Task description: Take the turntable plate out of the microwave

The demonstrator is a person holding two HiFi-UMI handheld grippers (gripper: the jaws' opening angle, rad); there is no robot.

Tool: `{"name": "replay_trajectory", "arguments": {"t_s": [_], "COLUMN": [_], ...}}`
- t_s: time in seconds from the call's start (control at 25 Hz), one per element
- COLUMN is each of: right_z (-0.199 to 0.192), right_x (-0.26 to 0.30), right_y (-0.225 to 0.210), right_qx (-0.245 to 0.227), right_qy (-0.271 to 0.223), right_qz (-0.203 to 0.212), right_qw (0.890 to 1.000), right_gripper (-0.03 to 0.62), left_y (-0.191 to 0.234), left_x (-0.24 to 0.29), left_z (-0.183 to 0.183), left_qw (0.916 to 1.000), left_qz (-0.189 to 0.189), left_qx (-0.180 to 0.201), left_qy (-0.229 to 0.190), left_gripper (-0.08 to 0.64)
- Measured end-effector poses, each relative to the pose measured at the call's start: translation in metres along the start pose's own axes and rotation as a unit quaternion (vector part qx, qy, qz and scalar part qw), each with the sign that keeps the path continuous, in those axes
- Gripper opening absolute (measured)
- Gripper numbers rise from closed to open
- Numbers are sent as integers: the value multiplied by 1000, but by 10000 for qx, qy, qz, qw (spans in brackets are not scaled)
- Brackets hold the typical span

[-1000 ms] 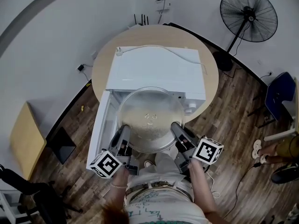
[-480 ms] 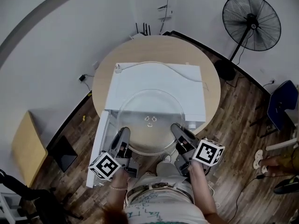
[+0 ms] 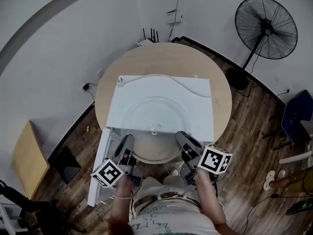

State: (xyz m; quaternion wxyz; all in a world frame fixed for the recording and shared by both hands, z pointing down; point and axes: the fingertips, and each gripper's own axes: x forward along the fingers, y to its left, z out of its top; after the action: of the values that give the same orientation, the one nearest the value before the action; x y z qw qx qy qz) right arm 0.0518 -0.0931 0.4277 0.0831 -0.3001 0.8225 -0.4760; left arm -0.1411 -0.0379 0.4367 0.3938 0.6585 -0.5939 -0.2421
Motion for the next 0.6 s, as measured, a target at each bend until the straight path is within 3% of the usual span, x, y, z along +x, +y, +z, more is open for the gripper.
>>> {"name": "replay_trajectory", "arguments": {"t_s": [0.6], "right_z": [-1], "right_x": [15], "right_y": [-12], "right_qx": [352], "right_qy": [-376], "right_qz": [-648], "right_qw": [9966], "right_gripper": [84], "left_y": [5], "left_x": [42], "left_z": [15], "left_qw": [9964], "left_qz": [-223], "left_qx": [93], "left_qy": [817], "left_gripper": [103]}}
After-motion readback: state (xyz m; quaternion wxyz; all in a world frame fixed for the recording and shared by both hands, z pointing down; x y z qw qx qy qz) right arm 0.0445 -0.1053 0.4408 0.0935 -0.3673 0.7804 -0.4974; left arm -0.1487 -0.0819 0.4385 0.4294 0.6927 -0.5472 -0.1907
